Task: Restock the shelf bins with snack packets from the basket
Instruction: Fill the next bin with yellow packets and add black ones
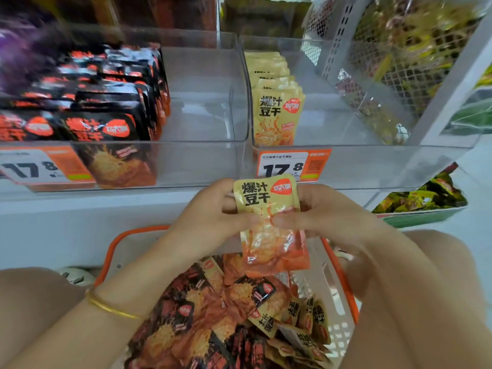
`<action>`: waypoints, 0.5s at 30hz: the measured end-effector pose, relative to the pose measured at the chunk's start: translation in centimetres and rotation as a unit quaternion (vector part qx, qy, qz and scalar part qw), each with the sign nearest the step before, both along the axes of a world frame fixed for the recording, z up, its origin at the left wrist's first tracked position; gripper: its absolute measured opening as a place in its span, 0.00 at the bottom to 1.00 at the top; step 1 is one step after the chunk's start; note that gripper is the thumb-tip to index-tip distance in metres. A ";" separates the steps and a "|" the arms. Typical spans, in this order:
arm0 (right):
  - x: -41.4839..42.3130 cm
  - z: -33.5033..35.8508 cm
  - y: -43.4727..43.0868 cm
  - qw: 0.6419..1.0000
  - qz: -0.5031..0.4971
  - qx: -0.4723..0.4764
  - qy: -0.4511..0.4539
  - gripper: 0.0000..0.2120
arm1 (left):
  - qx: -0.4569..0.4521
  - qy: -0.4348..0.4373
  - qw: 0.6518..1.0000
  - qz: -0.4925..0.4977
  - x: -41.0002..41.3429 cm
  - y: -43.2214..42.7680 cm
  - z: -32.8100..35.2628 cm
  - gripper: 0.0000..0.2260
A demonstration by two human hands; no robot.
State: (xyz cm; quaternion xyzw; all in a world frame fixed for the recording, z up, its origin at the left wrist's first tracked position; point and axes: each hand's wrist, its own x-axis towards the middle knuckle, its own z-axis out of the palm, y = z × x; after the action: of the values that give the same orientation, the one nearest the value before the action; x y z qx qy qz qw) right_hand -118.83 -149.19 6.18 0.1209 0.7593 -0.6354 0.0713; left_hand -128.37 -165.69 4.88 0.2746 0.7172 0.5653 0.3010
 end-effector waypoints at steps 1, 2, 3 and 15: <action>-0.1 1.5 0.3 1.000 -0.009 -0.018 0.018 0.12 | 0.021 0.012 1.000 0.007 -0.1 0.3 1.2 0.14; -0.4 3.0 0.8 0.998 -0.031 -0.037 0.034 0.13 | 0.045 0.031 0.998 0.024 -0.4 0.6 2.3 0.12; -0.8 4.3 1.5 0.995 -0.067 -0.055 0.056 0.14 | 0.067 0.062 0.994 0.052 -0.9 1.1 3.3 0.11; -9.2 6.3 6.7 0.961 -0.171 0.214 0.028 0.13 | -0.063 0.466 0.880 0.067 -5.5 5.6 4.9 0.32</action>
State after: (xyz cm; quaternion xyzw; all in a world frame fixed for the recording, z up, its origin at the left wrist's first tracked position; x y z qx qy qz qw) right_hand -128.07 -142.54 12.47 0.2434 0.8471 -0.4644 -0.0873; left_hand -133.90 -160.09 9.77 0.4378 0.8254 0.3447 -0.0903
